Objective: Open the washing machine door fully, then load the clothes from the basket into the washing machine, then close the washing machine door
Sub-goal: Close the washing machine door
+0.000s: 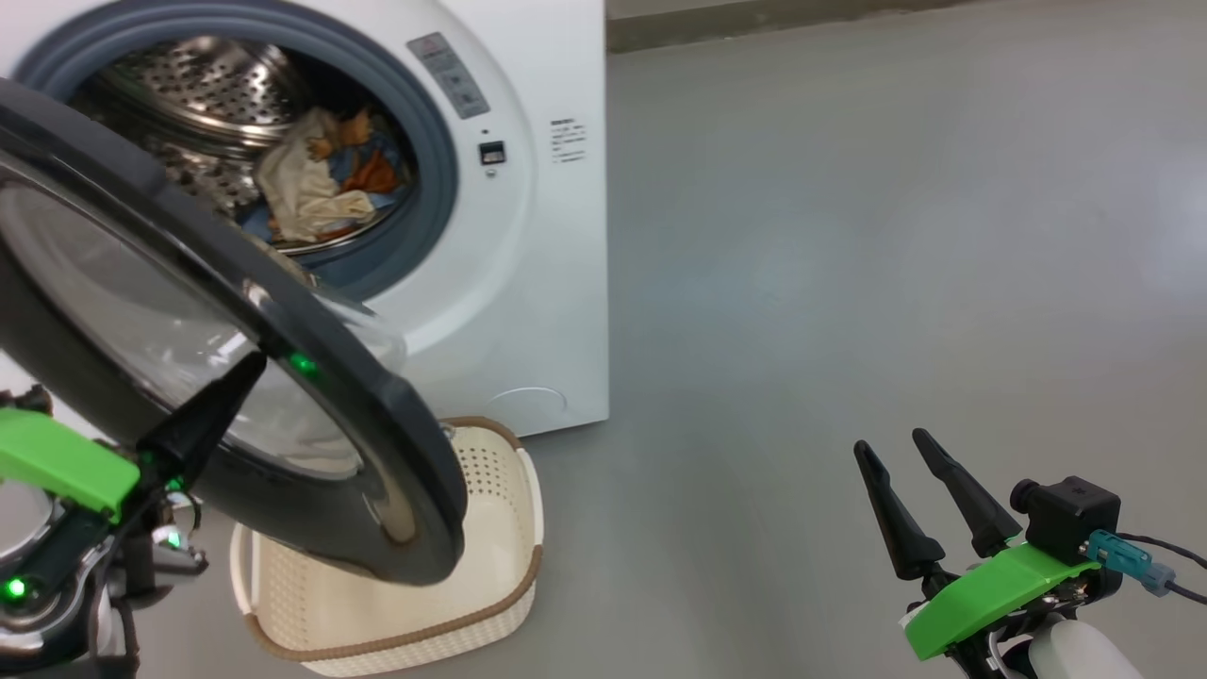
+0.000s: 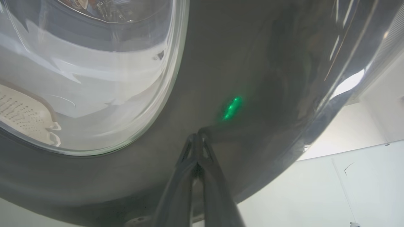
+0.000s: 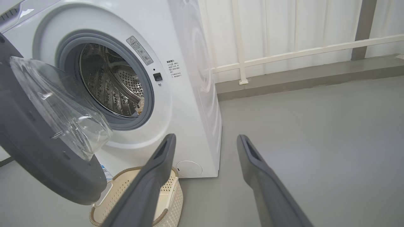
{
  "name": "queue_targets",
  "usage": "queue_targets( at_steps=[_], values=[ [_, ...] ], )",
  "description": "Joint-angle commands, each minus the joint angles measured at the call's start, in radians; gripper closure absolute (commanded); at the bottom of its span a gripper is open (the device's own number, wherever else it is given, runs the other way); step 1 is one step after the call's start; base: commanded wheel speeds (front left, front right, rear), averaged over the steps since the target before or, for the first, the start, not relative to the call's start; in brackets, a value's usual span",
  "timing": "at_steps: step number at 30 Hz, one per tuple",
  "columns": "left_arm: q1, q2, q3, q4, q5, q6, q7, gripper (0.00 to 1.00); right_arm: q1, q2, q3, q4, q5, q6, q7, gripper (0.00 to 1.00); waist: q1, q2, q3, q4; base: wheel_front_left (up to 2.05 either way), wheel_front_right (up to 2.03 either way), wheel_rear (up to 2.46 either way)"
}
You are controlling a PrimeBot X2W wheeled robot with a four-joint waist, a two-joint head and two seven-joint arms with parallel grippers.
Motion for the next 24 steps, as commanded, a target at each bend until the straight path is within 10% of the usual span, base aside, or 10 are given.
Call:
queue_targets(
  at_steps=[1, 22, 24],
  values=[
    [-0.059, 0.017, 0.024, -0.022, 0.006, -0.013, -0.008, 1.0, -0.016, -0.003, 0.019, -0.02, 0.001, 0.001, -0.008, 0.0, 0.0, 0.0, 0.01, -0.023, 0.0, 0.0, 0.0],
    [-0.105, 0.008, -0.001, 0.003, 0.047, -0.062, -0.073, 1.0, -0.013, 0.01, -0.001, -0.019, -0.004, 0.001, -0.008, 0.0, 0.0, 0.0, 0.009, 0.039, 0.0, 0.0, 0.0],
    [-0.097, 0.019, -0.004, -0.007, 0.073, -0.078, -0.09, 0.57, -0.013, 0.01, -0.003, -0.02, -0.004, 0.001, -0.008, 0.0, 0.0, 0.0, 0.008, 0.046, 0.0, 0.0, 0.0]
  ],
)
